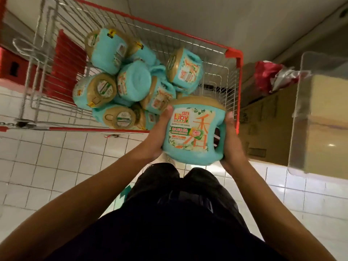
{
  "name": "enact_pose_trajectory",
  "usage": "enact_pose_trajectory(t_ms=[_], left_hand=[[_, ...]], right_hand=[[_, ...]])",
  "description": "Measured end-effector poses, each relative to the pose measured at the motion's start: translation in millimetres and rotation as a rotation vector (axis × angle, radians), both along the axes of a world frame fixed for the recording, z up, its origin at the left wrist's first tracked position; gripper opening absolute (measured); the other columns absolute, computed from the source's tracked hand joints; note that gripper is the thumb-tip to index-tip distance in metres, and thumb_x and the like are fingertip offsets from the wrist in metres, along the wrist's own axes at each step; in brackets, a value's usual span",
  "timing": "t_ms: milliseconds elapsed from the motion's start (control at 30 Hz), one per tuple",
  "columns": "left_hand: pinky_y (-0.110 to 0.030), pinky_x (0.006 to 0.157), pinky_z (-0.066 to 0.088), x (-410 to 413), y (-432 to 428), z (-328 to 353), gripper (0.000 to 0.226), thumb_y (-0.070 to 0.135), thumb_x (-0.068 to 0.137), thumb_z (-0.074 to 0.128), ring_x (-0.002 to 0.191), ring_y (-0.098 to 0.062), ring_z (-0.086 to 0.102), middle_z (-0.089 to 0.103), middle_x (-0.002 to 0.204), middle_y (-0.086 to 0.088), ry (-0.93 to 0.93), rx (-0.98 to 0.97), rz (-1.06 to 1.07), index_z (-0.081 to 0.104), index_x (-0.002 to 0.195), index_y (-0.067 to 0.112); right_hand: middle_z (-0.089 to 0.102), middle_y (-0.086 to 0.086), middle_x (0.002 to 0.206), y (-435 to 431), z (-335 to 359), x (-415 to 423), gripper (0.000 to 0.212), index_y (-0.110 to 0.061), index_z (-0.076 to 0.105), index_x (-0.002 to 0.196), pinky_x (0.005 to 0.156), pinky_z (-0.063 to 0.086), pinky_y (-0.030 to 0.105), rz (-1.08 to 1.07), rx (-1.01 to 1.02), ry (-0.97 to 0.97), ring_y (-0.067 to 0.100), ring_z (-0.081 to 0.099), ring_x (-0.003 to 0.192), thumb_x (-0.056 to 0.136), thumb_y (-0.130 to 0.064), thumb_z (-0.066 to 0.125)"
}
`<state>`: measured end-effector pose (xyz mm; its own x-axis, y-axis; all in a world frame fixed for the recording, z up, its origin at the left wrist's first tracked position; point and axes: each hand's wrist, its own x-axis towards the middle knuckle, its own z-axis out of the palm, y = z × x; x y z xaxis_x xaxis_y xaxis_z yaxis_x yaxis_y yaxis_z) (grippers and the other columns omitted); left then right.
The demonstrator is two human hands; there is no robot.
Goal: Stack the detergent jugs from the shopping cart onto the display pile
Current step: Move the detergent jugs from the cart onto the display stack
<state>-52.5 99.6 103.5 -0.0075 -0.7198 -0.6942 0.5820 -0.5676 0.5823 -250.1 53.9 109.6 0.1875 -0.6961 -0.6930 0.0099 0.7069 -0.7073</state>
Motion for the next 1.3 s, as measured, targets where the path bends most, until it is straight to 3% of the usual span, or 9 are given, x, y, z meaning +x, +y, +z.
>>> enact_pose_trajectory(t_ms=[133, 300, 367, 567, 800, 867, 1100, 1200, 1300], left_hand=[[-0.045, 0.093, 0.064, -69, -9, 15, 0.057, 0.067, 0.103, 0.041, 0.118, -0.029, 0.074, 0.076, 0.128, -0.01, -0.07, 0.012, -0.191, 0.074, 0.128, 0.027], [-0.038, 0.08, 0.065, -180, -1, 30, 0.058, 0.066, 0.105, 0.036, 0.11, -0.027, 0.077, 0.078, 0.122, -0.01, -0.129, 0.036, -0.408, 0.077, 0.12, 0.028], [-0.041, 0.081, 0.065, -222, 7, 30, 0.06, 0.068, 0.105, 0.036, 0.11, -0.028, 0.077, 0.078, 0.122, -0.011, -0.149, 0.029, -0.479, 0.081, 0.115, 0.029], [-0.06, 0.103, 0.056, -366, 35, 23, 0.069, 0.075, 0.1, 0.036, 0.124, -0.036, 0.07, 0.072, 0.135, -0.014, -0.099, -0.045, -0.68, 0.072, 0.134, 0.026], [-0.053, 0.103, 0.058, -520, 33, 29, 0.077, 0.079, 0.092, 0.039, 0.122, -0.028, 0.072, 0.074, 0.132, -0.008, -0.118, -0.12, -0.928, 0.066, 0.14, 0.025], [-0.052, 0.103, 0.058, -554, 22, 30, 0.078, 0.078, 0.091, 0.037, 0.121, -0.028, 0.072, 0.075, 0.131, -0.008, -0.117, -0.142, -1.002, 0.066, 0.141, 0.024], [-0.045, 0.091, 0.064, -683, -47, 27, 0.075, 0.078, 0.09, 0.041, 0.115, -0.028, 0.075, 0.077, 0.125, -0.008, -0.076, -0.162, -1.191, 0.07, 0.135, 0.026], [-0.052, 0.099, 0.061, -735, -85, 26, 0.074, 0.08, 0.093, 0.043, 0.117, -0.03, 0.074, 0.076, 0.128, -0.009, -0.073, -0.176, -1.224, 0.07, 0.135, 0.026], [-0.052, 0.096, 0.062, -782, -120, 31, 0.077, 0.085, 0.085, 0.052, 0.117, -0.031, 0.074, 0.076, 0.127, -0.01, -0.061, -0.232, -1.267, 0.072, 0.131, 0.027]], right_hand=[[0.079, 0.002, 0.117, 26, 6, -77, 0.065, -0.04, 0.079, 0.113, 0.093, 0.063, 0.048, -0.162, -0.006, -0.018, 0.021, 0.076, 0.111, 0.089, -0.085, 0.039], [0.08, -0.001, 0.113, 73, 12, -183, 0.057, -0.046, 0.079, 0.108, 0.084, 0.065, 0.045, -0.349, -0.022, -0.01, 0.02, 0.077, 0.107, 0.096, -0.081, 0.036], [0.08, 0.0, 0.112, 93, 14, -225, 0.056, -0.047, 0.079, 0.105, 0.085, 0.065, 0.047, -0.406, -0.016, -0.003, 0.022, 0.078, 0.106, 0.097, -0.081, 0.035], [0.08, 0.002, 0.111, 150, 26, -361, 0.057, -0.043, 0.078, 0.106, 0.095, 0.062, 0.055, -0.624, -0.025, 0.057, 0.027, 0.077, 0.107, 0.093, -0.083, 0.04], [0.079, -0.002, 0.105, 187, 35, -494, 0.059, -0.041, 0.077, 0.109, 0.095, 0.062, 0.056, -0.835, -0.024, 0.127, 0.026, 0.078, 0.104, 0.094, -0.083, 0.039], [0.079, -0.004, 0.106, 188, 35, -520, 0.053, -0.048, 0.077, 0.105, 0.093, 0.063, 0.052, -0.88, -0.025, 0.127, 0.023, 0.078, 0.105, 0.095, -0.081, 0.037], [0.08, -0.001, 0.109, 147, 34, -622, 0.054, -0.047, 0.078, 0.105, 0.097, 0.059, 0.063, -1.072, -0.02, 0.117, 0.028, 0.077, 0.107, 0.1, -0.078, 0.034], [0.08, -0.001, 0.104, 118, 36, -667, 0.052, -0.047, 0.079, 0.101, 0.099, 0.058, 0.062, -1.136, -0.014, 0.127, 0.027, 0.078, 0.103, 0.099, -0.079, 0.038], [0.08, -0.003, 0.106, 90, 41, -708, 0.05, -0.05, 0.079, 0.1, 0.1, 0.057, 0.062, -1.175, -0.034, 0.124, 0.028, 0.077, 0.107, 0.1, -0.077, 0.037]])
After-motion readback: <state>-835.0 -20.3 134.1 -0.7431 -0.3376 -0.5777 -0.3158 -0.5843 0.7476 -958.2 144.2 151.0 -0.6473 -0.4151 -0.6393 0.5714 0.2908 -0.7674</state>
